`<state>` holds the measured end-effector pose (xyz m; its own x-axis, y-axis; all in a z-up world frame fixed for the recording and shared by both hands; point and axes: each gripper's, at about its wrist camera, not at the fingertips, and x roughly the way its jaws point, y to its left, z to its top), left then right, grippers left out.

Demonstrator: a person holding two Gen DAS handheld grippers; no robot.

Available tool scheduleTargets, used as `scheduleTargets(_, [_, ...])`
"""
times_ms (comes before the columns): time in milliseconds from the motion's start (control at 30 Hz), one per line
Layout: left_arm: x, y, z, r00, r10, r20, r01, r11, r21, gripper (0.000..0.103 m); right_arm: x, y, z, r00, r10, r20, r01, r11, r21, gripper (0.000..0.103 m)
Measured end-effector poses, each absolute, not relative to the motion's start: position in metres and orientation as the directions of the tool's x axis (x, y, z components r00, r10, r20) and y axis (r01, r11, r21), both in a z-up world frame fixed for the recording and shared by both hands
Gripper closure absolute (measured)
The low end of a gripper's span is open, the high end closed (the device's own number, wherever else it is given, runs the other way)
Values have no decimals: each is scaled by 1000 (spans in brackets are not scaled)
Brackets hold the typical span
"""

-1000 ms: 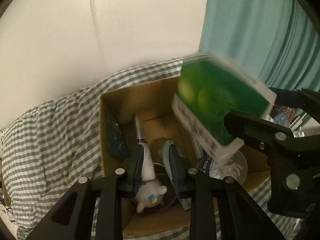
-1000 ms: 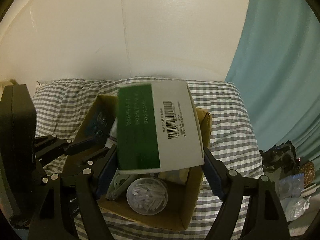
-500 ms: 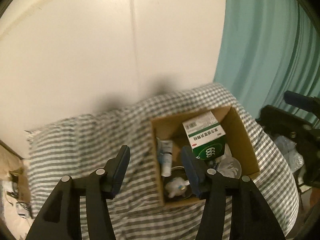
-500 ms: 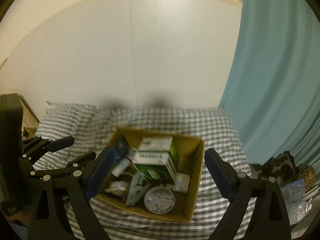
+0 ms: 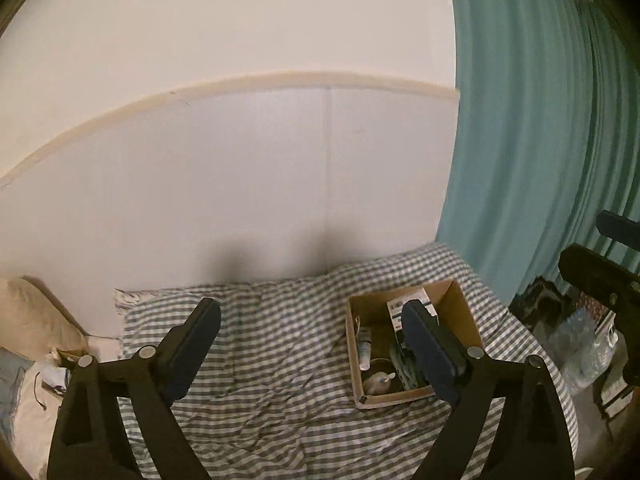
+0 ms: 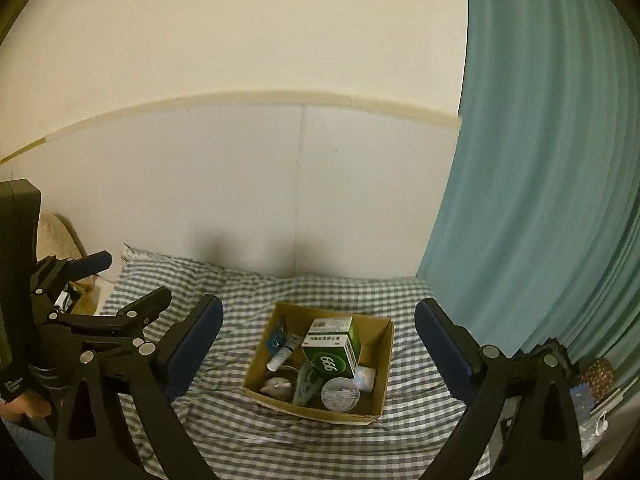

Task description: Organize objects

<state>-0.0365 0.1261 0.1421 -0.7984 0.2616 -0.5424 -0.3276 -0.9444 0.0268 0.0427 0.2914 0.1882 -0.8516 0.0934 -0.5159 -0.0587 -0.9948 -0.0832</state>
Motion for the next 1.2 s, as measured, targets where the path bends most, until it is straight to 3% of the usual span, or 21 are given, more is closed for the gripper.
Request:
scheduleTargets(533, [-9,86,123,-872,150,-465,-191,-981,42,0,71,266,149,-889,86,-449,-70,-996,-52,0])
scheduleTargets(933, [-14,92,64,-884,92,-458,-111,-994,13,0,48,293,74,-870,120,-478,-116,-993,-38,0])
scheduleTargets(1200, [-14,101,47,-869,94,-485,-121,-992,24,0,47,306,54,-858,112,-501,-115,-993,-26,0])
